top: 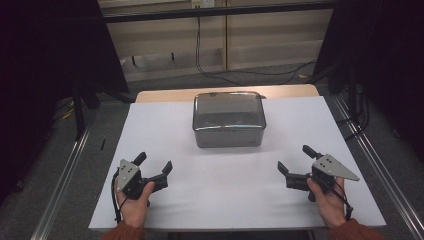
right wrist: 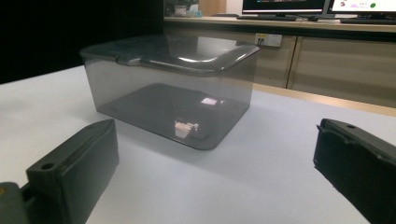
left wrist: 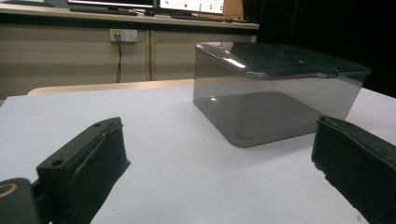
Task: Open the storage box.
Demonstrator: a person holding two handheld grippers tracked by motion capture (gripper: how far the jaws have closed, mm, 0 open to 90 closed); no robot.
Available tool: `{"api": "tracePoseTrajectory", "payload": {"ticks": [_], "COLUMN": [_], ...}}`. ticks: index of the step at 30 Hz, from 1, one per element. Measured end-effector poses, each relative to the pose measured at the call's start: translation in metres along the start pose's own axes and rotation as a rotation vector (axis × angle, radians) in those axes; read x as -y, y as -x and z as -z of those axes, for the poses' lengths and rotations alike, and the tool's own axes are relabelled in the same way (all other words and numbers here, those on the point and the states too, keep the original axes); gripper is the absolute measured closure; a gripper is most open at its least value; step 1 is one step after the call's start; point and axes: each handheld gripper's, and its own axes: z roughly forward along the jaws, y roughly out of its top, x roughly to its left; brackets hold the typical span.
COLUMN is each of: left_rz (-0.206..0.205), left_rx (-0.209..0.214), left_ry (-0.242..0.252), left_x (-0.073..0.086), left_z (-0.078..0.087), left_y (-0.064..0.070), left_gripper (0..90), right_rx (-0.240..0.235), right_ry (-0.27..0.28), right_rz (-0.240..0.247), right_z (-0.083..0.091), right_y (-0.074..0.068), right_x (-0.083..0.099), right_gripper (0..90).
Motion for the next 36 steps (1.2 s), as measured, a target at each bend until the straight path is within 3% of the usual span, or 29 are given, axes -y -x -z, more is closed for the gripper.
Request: {"api": "tracePoseTrajectory", "payload": {"ticks": [8,12,29,34,36], "left_rz": [0.000,0.003,-0.030,-0.029,-0.033], "left_rx": [-0.006,-0.006,-0.002,-0.005,-0.002], "left_ry": [-0.014,-0.009,-0.012,-0.017,-0.018], "left_x": [0.002,0.002,0.001,0.001,0.001], "left_z": [0.000,0.001,-0.001,-0.002,-0.002], "left_y": [-0.002,-0.002,0.000,0.000,0.000], "left_gripper": [2.9,2.9,2.9,2.9,2.9], "right_rx": [-0.017,-0.016,-0.099,-0.108,-0.118], "right_ry": [0.018,0.003,0.023,0.031,0.031], "right_rz": [0.016,-0.021,0.031,0.084,0.082], "right_z": [-0.010,-0.019,-0.049,-0.055,-0.058], "right_y": [-0.007,-0.011,-0.029,-0.036,-0.038], "right_x": [-0.004,-0.006,-0.019,-0.024,-0.026], "right_gripper": [0.0,0.0,0.0,0.4,0.4]}}
